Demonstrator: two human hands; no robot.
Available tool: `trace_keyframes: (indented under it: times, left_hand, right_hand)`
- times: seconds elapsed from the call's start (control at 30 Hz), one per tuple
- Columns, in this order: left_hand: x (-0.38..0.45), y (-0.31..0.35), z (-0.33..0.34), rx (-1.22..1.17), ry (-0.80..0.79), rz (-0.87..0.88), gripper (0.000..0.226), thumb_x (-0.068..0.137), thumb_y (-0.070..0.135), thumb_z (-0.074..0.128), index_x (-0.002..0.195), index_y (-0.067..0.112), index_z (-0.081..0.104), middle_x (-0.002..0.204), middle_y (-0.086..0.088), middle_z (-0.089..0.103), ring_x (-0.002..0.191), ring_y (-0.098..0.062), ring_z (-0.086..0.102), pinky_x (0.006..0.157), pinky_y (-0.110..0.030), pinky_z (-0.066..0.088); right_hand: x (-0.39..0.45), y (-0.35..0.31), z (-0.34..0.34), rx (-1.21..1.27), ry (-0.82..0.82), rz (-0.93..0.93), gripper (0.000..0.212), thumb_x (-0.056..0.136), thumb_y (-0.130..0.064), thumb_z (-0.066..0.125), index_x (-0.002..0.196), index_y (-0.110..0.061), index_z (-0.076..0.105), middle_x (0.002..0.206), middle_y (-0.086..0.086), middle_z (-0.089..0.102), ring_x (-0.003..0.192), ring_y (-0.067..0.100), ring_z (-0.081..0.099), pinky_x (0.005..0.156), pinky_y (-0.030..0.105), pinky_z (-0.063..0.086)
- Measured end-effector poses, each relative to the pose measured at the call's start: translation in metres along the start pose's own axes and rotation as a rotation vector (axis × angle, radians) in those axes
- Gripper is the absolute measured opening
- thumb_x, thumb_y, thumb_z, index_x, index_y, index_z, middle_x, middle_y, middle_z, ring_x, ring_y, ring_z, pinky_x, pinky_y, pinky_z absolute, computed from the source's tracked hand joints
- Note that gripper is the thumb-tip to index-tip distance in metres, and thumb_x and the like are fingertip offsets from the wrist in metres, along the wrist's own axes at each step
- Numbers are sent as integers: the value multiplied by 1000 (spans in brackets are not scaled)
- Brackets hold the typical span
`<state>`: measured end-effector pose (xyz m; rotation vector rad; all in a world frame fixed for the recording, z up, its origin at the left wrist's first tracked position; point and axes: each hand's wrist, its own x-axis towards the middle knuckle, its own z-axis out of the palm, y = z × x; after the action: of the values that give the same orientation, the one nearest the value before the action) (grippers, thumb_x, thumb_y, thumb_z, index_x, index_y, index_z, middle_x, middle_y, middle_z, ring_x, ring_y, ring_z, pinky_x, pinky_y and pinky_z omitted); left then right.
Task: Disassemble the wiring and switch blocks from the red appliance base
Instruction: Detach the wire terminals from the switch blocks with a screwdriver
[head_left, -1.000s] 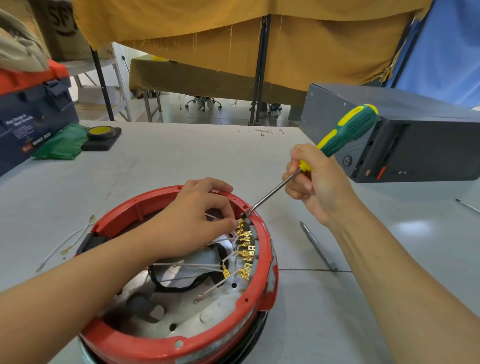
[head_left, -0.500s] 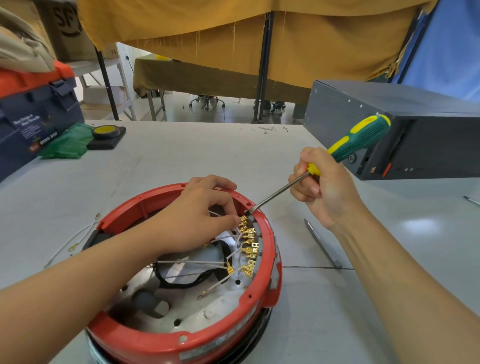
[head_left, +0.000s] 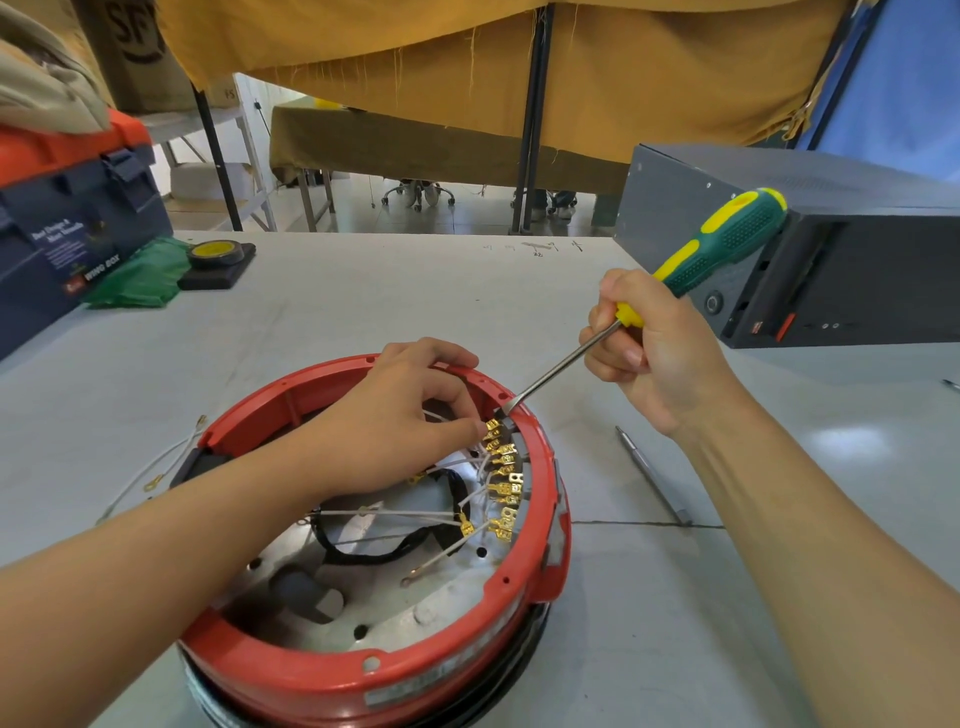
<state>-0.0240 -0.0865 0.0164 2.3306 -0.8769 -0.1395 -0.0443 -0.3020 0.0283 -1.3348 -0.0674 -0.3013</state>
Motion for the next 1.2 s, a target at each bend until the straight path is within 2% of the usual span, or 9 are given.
trace_keyframes:
  times: [0.23, 0.57, 0.73, 0.93, 1.1, 1.2]
  left_hand:
    - [-1, 0, 0, 10, -1, 11, 12, 84, 32, 64, 73, 29, 69, 130, 22, 41, 125, -2, 27, 95, -20, 22]
    - [-2, 1, -1, 16, -9, 17, 14, 84, 32, 63, 71, 33, 66, 131, 20, 41, 127, -3, 27, 98, -22, 22]
    - [-2, 2, -1, 8, -8, 16, 22, 85, 30, 62, 64, 37, 61, 131, 19, 41, 125, -3, 28, 96, -22, 22]
    - [-2, 3, -1, -6, -5, 6, 23, 84, 26, 63, 62, 32, 61, 130, 18, 43, 125, -4, 28, 94, -20, 22]
    - [-2, 4, -2, -19, -3, 4, 24, 85, 23, 62, 62, 29, 62, 131, 17, 44, 124, -5, 32, 95, -22, 23]
    - [-2, 3, -3, -20, -1, 3, 28, 85, 22, 62, 59, 29, 59, 132, 16, 44, 124, -5, 33, 95, -22, 24]
  right_hand:
    - [0, -12, 7, -164, -38, -71, 32, 78, -18, 50, 46, -14, 47, 33, -4, 23, 34, 13, 15, 41, 17, 21]
    - [0, -22, 12, -281, -124, -70, 30, 79, -21, 49, 50, -14, 48, 33, -5, 27, 33, 12, 19, 42, 15, 25]
    - [-5, -17, 10, -218, -90, -98, 31, 80, -17, 48, 49, -12, 45, 33, -4, 25, 34, 13, 16, 42, 17, 22]
    - [-17, -5, 4, -42, 0, -102, 26, 77, -15, 47, 55, -5, 36, 34, -5, 25, 34, 10, 17, 43, 17, 18]
    - [-24, 16, 21, -122, -25, -99, 30, 73, -14, 49, 44, -17, 45, 47, 6, 29, 32, 8, 22, 42, 18, 19]
    - [-20, 3, 17, -52, -11, -143, 30, 75, -13, 48, 45, -15, 45, 39, -1, 32, 32, 8, 21, 42, 15, 19]
